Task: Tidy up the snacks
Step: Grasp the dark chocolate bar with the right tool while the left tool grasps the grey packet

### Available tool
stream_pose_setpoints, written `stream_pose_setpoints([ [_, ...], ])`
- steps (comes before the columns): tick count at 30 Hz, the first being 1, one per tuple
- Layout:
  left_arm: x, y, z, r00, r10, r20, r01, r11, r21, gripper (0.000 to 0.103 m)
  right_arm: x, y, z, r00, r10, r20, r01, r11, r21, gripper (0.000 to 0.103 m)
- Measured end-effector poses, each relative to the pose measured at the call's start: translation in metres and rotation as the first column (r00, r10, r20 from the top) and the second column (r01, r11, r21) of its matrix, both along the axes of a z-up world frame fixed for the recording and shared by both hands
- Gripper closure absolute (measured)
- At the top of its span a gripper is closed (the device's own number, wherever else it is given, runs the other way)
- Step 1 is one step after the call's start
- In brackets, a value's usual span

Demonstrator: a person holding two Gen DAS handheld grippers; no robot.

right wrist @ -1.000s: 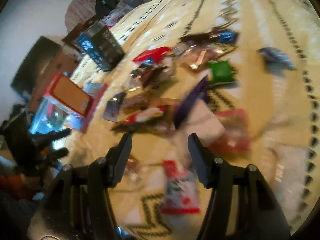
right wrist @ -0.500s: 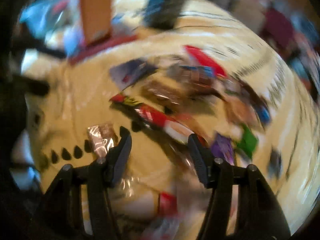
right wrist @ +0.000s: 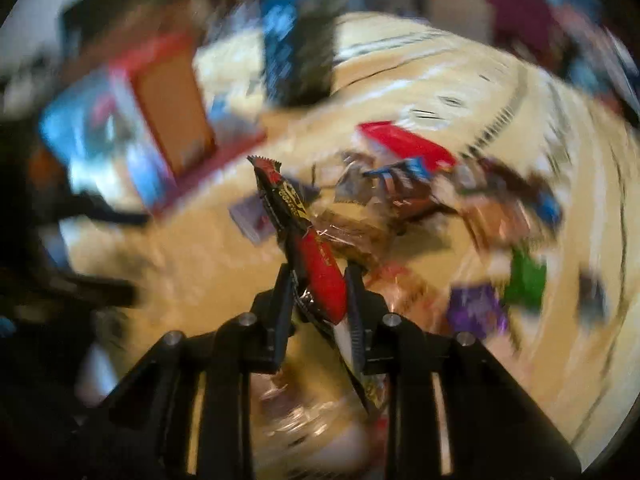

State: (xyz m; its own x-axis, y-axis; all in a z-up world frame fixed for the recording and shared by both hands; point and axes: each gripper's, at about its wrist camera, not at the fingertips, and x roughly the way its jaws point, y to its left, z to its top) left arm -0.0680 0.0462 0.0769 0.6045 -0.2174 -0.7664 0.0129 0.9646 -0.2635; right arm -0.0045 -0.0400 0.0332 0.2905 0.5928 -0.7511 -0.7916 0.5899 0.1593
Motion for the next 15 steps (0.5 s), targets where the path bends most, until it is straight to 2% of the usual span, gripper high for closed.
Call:
stream_pose_setpoints([
  [2,0.012,0.000,-0.002,1.000,0.012,0.015,-0.012,1.000,0.014,0.037,-0.001,-0.028,0.002,0.989,-0.090,-0.117,0.103,0.988,0.111,0.078],
  [5,0.035,0.005,-0.005,0.997,0.045,0.055,-0.047,0.999,0.027,0.037,-0.006,-0.071,-0.013,0.929,-0.201,-0.312,0.273,0.939,0.208,0.077],
  [6,0.043,0.007,-0.007,0.996,0.053,0.068,-0.056,0.998,0.039,0.037,-0.008,-0.080,-0.020,0.910,-0.223,-0.349,0.310,0.926,0.216,0.077],
  [8,0.061,0.009,-0.017,0.997,0.057,0.060,-0.061,0.996,0.071,0.037,-0.014,-0.093,-0.032,0.887,-0.274,-0.373,0.359,0.915,0.182,0.077],
  [10,0.075,0.013,-0.028,0.997,0.065,0.031,-0.066,0.996,0.067,0.037,-0.019,-0.101,-0.044,0.864,-0.294,-0.409,0.387,0.907,0.167,0.077],
  [15,0.096,0.022,-0.054,0.991,0.132,-0.023,-0.130,0.987,0.091,0.037,-0.016,-0.087,-0.053,0.880,-0.300,-0.369,0.364,0.924,0.116,0.077],
])
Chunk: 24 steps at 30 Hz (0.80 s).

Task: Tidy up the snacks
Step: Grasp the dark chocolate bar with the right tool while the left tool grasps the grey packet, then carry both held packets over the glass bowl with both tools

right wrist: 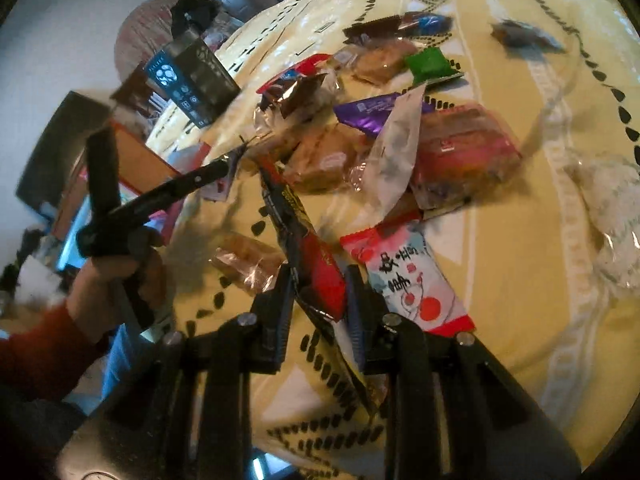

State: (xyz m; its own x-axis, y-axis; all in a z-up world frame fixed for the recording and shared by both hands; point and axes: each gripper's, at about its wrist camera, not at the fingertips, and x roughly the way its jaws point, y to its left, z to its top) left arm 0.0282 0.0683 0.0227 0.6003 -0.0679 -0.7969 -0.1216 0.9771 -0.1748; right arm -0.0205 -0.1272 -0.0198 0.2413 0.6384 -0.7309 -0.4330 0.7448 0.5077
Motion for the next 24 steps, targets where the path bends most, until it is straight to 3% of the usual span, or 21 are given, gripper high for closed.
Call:
stream_pose_setpoints([
  [2,0.004,-0.001,-0.009,1.000,-0.002,-0.022,0.002,1.000,0.019,0.044,0.003,0.005,-0.004,1.000,0.012,-0.001,-0.012,1.000,-0.019,0.076],
  [4,0.004,0.000,-0.011,1.000,0.003,-0.023,-0.002,1.000,0.025,0.075,0.007,0.012,-0.013,1.000,0.023,-0.002,-0.023,0.999,-0.044,0.075],
  [7,-0.002,0.001,-0.002,1.000,-0.018,0.008,0.018,1.000,-0.002,0.085,0.004,0.010,-0.017,1.000,0.010,0.012,-0.009,0.999,-0.051,0.078],
  [12,-0.022,-0.011,0.038,0.992,-0.069,0.108,0.069,0.998,0.006,0.085,-0.006,-0.001,-0.004,0.997,-0.046,0.062,0.045,0.999,0.012,0.083],
  [18,-0.055,-0.024,0.100,0.963,-0.108,0.247,0.111,0.994,-0.001,0.085,-0.018,-0.003,0.028,0.988,-0.064,0.141,0.056,0.997,0.058,0.083],
  [24,-0.075,-0.010,0.152,0.939,-0.076,0.335,0.092,0.995,-0.032,0.085,-0.021,0.013,0.075,0.968,-0.046,0.247,0.041,0.999,0.028,0.083],
])
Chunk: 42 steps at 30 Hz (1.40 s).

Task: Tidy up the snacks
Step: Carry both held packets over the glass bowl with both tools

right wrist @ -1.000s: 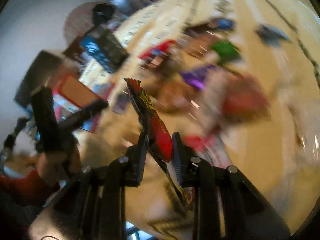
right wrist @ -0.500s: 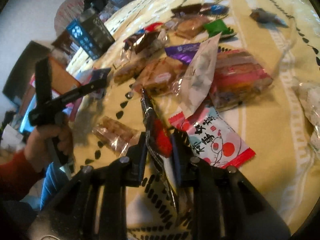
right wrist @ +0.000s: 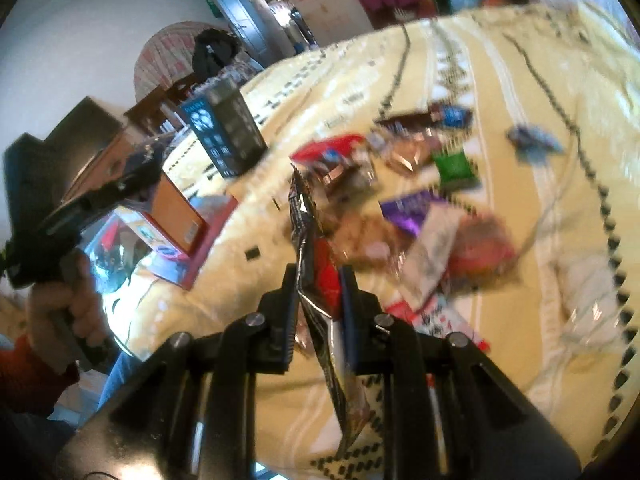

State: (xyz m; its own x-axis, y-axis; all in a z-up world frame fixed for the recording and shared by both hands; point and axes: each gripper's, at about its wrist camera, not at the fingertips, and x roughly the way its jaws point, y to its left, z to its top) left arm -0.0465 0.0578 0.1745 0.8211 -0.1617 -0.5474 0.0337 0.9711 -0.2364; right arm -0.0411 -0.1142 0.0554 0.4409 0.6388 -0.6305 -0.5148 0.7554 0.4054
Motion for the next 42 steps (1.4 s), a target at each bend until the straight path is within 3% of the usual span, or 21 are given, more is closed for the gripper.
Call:
stream_pose_setpoints([
  [6,-0.029,0.037,0.048,0.992,0.078,0.096,-0.076,0.997,-0.027,0.085,0.004,0.025,0.050,0.994,0.023,0.104,-0.022,1.000,-0.010,0.083],
  [12,-0.065,0.091,0.084,0.966,0.197,0.165,-0.194,0.980,-0.036,0.085,0.007,0.078,0.103,0.974,0.095,0.207,-0.096,0.995,-0.004,0.083],
  [20,-0.121,0.179,0.110,0.887,0.405,0.220,-0.405,0.913,-0.049,0.085,-0.005,0.194,0.161,0.914,0.269,0.304,-0.277,0.961,-0.017,0.083],
  [26,-0.153,0.234,0.111,0.825,0.522,0.216,-0.527,0.849,-0.039,0.085,-0.023,0.283,0.185,0.861,0.392,0.322,-0.408,0.913,-0.022,0.083],
  [32,-0.173,0.284,0.092,0.779,0.609,0.150,-0.610,0.791,-0.043,0.085,-0.045,0.360,0.190,0.806,0.502,0.314,-0.512,0.857,-0.057,0.083],
  [42,-0.194,0.330,0.072,0.729,0.678,0.096,-0.674,0.735,-0.072,0.085,-0.073,0.443,0.176,0.752,0.605,0.261,-0.599,0.793,-0.112,0.083],
])
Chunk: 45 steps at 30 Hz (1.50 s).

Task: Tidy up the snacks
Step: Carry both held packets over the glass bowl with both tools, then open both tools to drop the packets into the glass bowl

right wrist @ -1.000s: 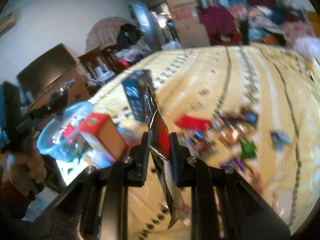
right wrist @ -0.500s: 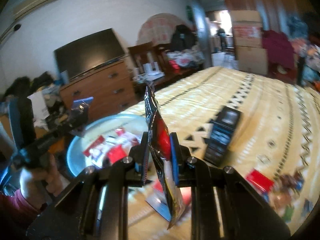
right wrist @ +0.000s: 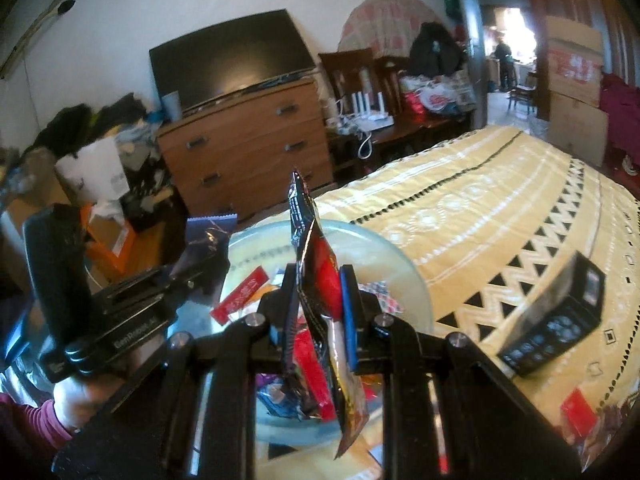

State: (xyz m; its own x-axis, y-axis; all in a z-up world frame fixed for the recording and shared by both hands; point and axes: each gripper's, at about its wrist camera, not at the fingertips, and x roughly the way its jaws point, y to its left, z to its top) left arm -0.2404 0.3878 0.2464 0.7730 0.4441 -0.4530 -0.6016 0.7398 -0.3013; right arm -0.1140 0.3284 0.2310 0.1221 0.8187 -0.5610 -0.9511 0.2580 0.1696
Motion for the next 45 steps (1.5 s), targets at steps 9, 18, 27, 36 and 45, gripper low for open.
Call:
stream_pose_setpoints([
  [9,-0.006,0.018,-0.011,1.000,0.007,-0.022,-0.008,1.000,-0.028,0.085,-0.002,0.025,-0.011,0.999,0.011,-0.040,-0.012,1.000,-0.028,0.083],
  [18,-0.002,0.028,-0.017,0.999,0.015,-0.031,-0.016,0.999,-0.051,0.085,-0.007,0.037,-0.014,0.999,0.014,-0.042,-0.016,0.999,-0.045,0.083],
  [27,-0.001,0.032,-0.020,0.999,0.015,-0.036,-0.017,0.998,-0.058,0.085,-0.010,0.045,-0.019,0.999,0.020,-0.048,-0.023,0.998,-0.057,0.083],
  [36,0.002,0.034,-0.025,0.999,0.012,-0.047,-0.015,0.998,-0.064,0.085,-0.008,0.048,-0.027,0.998,0.017,-0.063,-0.022,0.998,-0.065,0.083],
  [45,0.008,0.034,-0.032,0.998,0.004,-0.059,-0.009,0.997,-0.071,0.085,-0.009,0.051,-0.030,0.997,0.021,-0.068,-0.025,0.998,-0.065,0.081],
])
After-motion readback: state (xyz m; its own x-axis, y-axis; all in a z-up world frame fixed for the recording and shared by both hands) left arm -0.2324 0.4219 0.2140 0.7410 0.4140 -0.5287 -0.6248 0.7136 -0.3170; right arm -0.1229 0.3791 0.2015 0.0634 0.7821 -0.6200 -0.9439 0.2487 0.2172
